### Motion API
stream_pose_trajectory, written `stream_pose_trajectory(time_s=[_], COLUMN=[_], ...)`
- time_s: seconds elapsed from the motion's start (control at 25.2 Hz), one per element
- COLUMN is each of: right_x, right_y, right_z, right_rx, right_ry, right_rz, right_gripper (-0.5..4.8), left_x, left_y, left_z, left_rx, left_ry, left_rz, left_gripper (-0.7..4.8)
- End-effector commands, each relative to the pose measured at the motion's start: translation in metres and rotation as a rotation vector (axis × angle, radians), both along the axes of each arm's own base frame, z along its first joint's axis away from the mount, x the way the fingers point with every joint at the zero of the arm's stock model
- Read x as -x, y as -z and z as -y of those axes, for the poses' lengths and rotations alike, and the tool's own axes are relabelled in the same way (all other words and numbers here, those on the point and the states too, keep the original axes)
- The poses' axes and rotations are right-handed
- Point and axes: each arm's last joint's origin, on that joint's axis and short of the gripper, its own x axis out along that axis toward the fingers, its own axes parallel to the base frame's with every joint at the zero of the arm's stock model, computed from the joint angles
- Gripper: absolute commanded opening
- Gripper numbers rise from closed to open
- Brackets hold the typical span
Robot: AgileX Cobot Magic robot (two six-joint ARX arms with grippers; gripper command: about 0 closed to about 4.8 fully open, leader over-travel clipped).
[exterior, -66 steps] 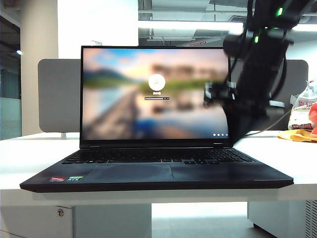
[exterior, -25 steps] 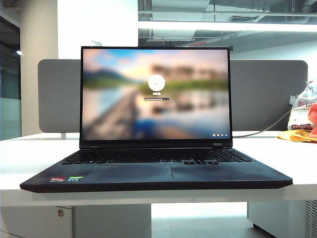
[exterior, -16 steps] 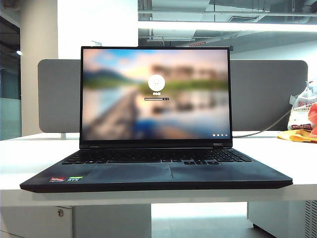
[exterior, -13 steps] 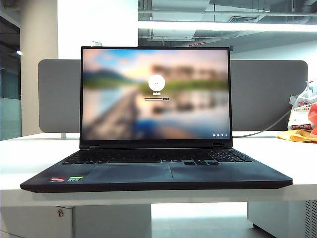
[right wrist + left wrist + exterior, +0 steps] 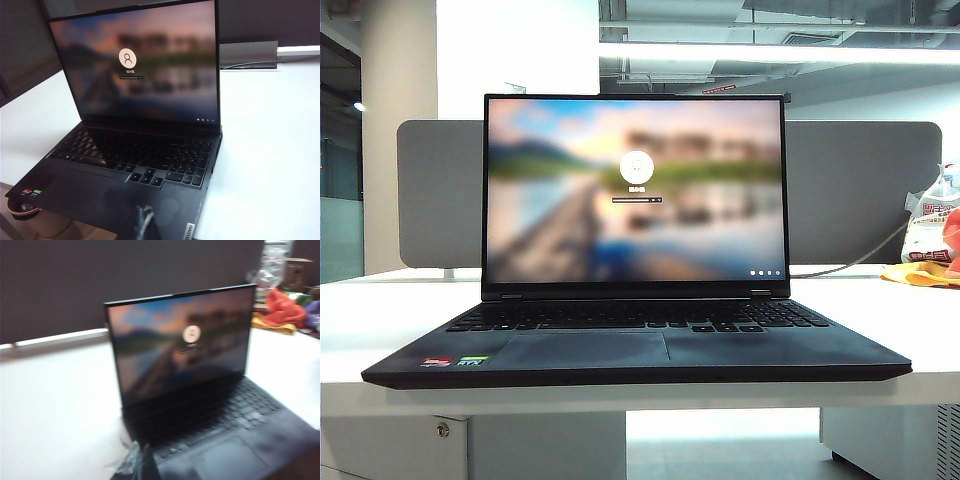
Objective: Open the lid of the laptop and use the keypad to enter the password "123".
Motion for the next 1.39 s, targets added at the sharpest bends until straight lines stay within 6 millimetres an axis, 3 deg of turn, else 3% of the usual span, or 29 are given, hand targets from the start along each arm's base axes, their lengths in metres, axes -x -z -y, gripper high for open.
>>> stream_pose_trajectory(time_s=[0.04, 0.16, 0.44, 0.63, 0.95, 1.23, 1.39], right_x=[0.000, 0.000, 0.000, 0.000, 0.000, 0.000, 0.000], right_y=[-0.002, -0.002, -0.002, -0.002, -0.002, -0.002, -0.002], right_z=[0.000, 0.000, 0.000, 0.000, 0.000, 0.000, 0.000], right_rx=[-0.008, -0.009, -0.009, -0.009, -0.008, -0.008, -0.008], right_ry=[0.000, -0.001, -0.004, -0.001, -0.001, 0.000, 0.000], right_rz=[0.013, 0.013, 0.013, 0.012, 0.012, 0.011, 0.011], right_gripper=[-0.01, -0.01, -0.01, -0.01, -0.01, -0.01, -0.01], left_x=[-0.015, -0.031, -0.060, -0.071, -0.077, -0.078, -0.078], left_y=[0.007, 0.026, 0.100, 0.131, 0.150, 0.151, 0.152], left_z=[0.001, -0.001, -0.011, -0.012, -0.012, -0.010, -0.009], left_rx=[-0.018, 0.011, 0.131, 0.150, 0.159, 0.160, 0.104], left_ry=[-0.094, -0.197, -0.274, -0.280, -0.268, -0.413, -0.391], left_rz=[0.090, 0.147, 0.087, 0.021, 0.055, 0.056, 0.058], left_gripper=[-0.05, -0.05, -0.05, -0.05, -0.05, -0.05, -0.05])
